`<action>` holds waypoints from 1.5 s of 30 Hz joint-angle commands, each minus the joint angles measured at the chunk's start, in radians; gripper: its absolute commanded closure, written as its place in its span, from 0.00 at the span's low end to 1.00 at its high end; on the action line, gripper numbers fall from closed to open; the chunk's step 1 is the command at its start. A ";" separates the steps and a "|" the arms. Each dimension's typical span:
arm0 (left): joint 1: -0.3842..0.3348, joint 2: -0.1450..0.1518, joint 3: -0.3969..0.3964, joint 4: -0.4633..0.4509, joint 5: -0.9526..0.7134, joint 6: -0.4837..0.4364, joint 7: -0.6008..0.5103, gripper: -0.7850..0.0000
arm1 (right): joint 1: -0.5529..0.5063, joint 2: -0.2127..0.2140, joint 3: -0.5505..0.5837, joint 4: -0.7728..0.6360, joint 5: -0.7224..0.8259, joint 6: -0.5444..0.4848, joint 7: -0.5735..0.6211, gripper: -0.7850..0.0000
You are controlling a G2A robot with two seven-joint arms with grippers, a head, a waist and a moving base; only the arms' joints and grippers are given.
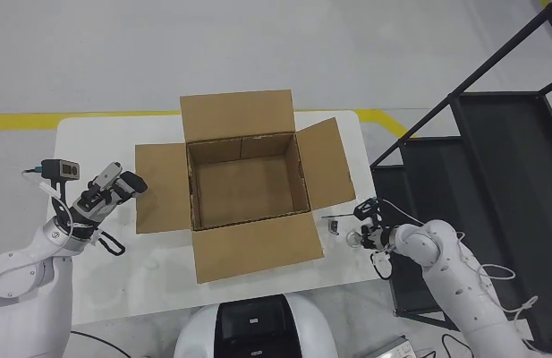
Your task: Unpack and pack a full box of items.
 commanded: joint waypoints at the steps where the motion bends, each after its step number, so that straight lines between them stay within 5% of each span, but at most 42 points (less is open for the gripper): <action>1: 0.000 0.000 0.000 0.000 0.000 0.000 0.000 0.00 | 0.006 0.000 -0.006 0.008 0.001 0.002 -0.001 0.73; 3: 0.000 0.000 0.000 0.000 0.000 0.000 0.000 0.00 | 0.013 -0.001 -0.013 0.018 0.000 0.006 0.004 0.64; 11: 0.000 0.000 0.000 0.000 0.000 0.000 0.000 0.00 | 0.038 -0.002 -0.039 0.047 -0.004 0.018 0.006 0.54; 14: 0.000 0.000 0.000 0.000 0.000 0.000 0.000 0.00 | 0.048 -0.003 -0.049 0.057 -0.003 0.018 0.006 0.63; 17: 0.000 0.000 0.000 0.000 0.000 0.000 0.000 0.00 | 0.058 -0.004 -0.058 0.065 -0.001 0.016 0.007 0.92; 19: 0.000 0.000 0.000 0.000 0.000 0.000 0.000 0.00 | 0.063 -0.004 -0.064 0.069 -0.001 0.015 0.007 1.00; 30: 0.000 0.000 0.000 0.000 0.000 0.000 0.000 0.00 | -0.038 0.022 0.069 -0.043 0.085 -0.036 -0.060 1.00; 39: 0.000 0.000 0.000 0.000 0.000 0.000 0.000 0.00 | -0.261 0.047 0.356 -0.328 0.316 -0.169 -0.248 1.00; 45: 0.000 0.000 0.000 0.000 0.000 0.000 0.000 0.00 | -0.292 0.046 0.406 -0.522 0.239 -0.101 -0.321 1.00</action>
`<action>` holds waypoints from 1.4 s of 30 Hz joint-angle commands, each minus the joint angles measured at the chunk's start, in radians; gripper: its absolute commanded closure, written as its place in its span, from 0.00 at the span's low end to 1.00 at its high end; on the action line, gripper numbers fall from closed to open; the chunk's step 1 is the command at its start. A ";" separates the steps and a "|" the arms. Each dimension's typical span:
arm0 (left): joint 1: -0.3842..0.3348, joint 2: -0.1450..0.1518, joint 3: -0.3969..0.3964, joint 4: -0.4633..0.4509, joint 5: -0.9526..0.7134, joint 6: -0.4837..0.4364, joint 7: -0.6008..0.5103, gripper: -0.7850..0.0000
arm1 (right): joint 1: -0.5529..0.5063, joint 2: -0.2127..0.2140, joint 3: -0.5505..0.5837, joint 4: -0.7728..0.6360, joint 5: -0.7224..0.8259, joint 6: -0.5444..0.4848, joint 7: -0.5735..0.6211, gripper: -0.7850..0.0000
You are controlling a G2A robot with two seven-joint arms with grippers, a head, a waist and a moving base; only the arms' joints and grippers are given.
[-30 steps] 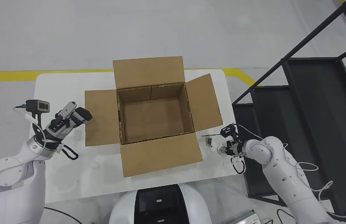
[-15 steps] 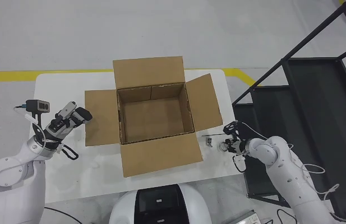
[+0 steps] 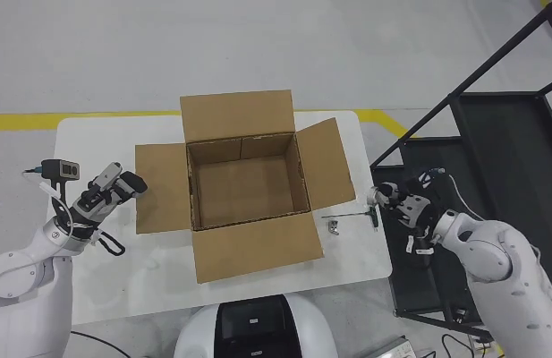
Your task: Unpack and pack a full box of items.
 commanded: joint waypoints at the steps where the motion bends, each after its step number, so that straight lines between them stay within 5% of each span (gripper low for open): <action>1: 0.000 0.000 0.000 0.000 0.000 0.000 0.000 0.00 | 0.002 -0.001 -0.002 -0.060 -0.035 0.032 -0.020 1.00; 8: 0.000 0.000 0.000 0.000 0.000 0.000 0.000 0.00 | 0.086 -0.003 -0.131 -0.184 -0.111 0.043 0.013 1.00; 26: 0.000 0.000 0.000 0.000 0.000 0.000 0.000 0.00 | 0.688 -0.084 -0.772 0.035 -0.225 0.215 0.216 1.00; 42: 0.000 0.000 0.000 0.000 0.000 0.000 0.000 0.00 | 0.875 -0.156 -0.978 0.225 -0.289 0.347 0.287 1.00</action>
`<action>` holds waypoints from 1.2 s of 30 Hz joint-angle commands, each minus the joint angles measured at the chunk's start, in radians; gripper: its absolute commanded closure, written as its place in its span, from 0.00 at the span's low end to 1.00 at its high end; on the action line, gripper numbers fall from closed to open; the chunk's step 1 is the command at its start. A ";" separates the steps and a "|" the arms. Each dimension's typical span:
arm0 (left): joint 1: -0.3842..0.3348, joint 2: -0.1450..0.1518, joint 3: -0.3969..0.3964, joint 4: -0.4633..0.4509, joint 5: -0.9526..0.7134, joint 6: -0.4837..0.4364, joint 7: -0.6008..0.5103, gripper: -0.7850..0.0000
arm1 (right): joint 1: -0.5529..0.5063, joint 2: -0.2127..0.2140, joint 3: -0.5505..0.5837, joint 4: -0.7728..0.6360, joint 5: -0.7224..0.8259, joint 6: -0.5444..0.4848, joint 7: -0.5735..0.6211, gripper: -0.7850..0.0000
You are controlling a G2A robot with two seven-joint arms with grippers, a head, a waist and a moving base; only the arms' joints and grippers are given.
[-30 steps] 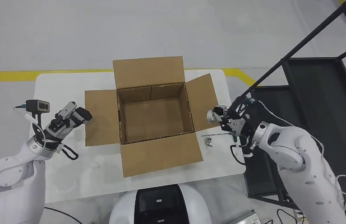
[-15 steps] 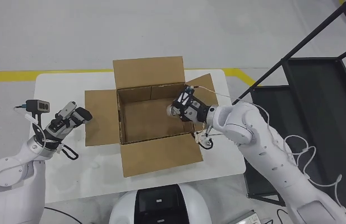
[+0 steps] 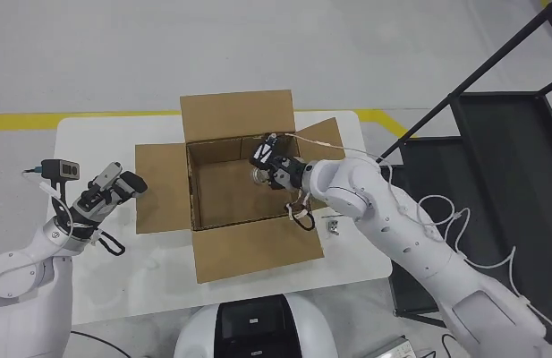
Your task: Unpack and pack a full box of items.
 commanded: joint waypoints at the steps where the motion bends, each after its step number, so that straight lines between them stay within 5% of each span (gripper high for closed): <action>1: 0.000 0.000 0.000 0.000 0.000 0.000 0.000 0.00 | 0.024 -0.011 -0.030 0.032 -0.026 0.036 0.033 1.00; 7: 0.000 0.000 0.000 0.000 0.000 0.000 0.000 0.00 | 0.086 -0.049 -0.117 0.120 -0.074 0.123 0.112 0.96; 9: 0.000 0.000 0.000 0.000 0.000 0.000 0.000 0.00 | 0.100 -0.060 -0.138 0.139 -0.078 0.126 0.131 0.62; 11: 0.000 0.000 0.000 0.000 0.000 0.000 0.000 0.00 | 0.111 -0.070 -0.158 0.154 -0.083 0.128 0.146 0.00; 17: 0.000 0.000 0.000 0.000 0.000 0.000 0.000 0.00 | 0.123 -0.091 -0.177 0.172 -0.068 0.118 0.121 0.00; 21: 0.000 0.000 0.000 0.000 0.000 0.000 0.000 0.00 | 0.068 -0.070 -0.093 0.091 0.013 0.027 0.034 0.00; 30: 0.000 0.000 0.000 0.000 0.000 0.000 0.000 0.00 | -0.360 0.057 0.463 -0.240 0.189 -0.220 -0.114 0.00; 36: 0.000 0.000 0.000 0.000 0.000 0.000 0.000 0.00 | -0.657 0.091 0.821 -0.313 0.228 -0.319 -0.251 0.00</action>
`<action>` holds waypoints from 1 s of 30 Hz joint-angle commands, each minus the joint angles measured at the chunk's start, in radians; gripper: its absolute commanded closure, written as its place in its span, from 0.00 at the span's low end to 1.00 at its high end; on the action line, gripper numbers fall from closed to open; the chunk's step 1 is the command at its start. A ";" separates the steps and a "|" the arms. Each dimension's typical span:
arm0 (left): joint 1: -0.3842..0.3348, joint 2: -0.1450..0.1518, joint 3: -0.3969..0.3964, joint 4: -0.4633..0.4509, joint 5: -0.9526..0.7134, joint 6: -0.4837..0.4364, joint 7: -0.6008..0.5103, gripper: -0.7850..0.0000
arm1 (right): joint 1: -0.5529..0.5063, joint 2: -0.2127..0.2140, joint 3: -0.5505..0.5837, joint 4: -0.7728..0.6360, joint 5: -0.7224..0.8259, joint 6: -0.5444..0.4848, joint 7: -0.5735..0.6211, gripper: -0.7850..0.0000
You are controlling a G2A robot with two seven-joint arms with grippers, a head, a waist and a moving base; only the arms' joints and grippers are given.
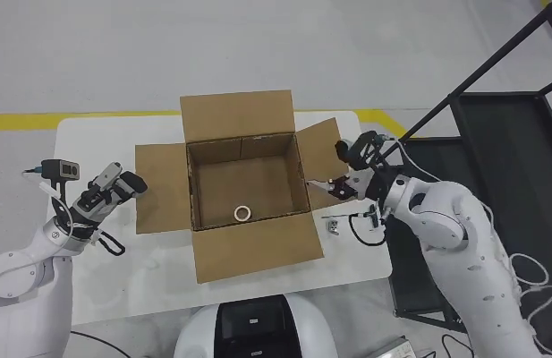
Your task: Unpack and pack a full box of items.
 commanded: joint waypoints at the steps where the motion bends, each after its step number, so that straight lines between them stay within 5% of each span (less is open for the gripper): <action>1: 0.000 0.000 0.000 0.000 0.000 0.000 0.000 0.00 | -0.088 0.004 0.121 0.025 0.005 -0.017 -0.051 0.00; 9: 0.000 0.000 0.000 0.000 0.000 0.000 0.000 0.00 | -0.180 0.008 0.227 0.217 0.085 -0.015 -0.065 0.00; 16: 0.000 0.000 0.000 0.000 0.000 0.000 0.000 0.00 | -0.122 0.014 0.090 0.326 -0.001 -0.085 0.079 0.00; 30: 0.000 0.000 0.000 0.000 0.000 0.000 0.000 0.00 | 0.005 -0.005 -0.190 0.399 -0.150 0.056 0.222 0.00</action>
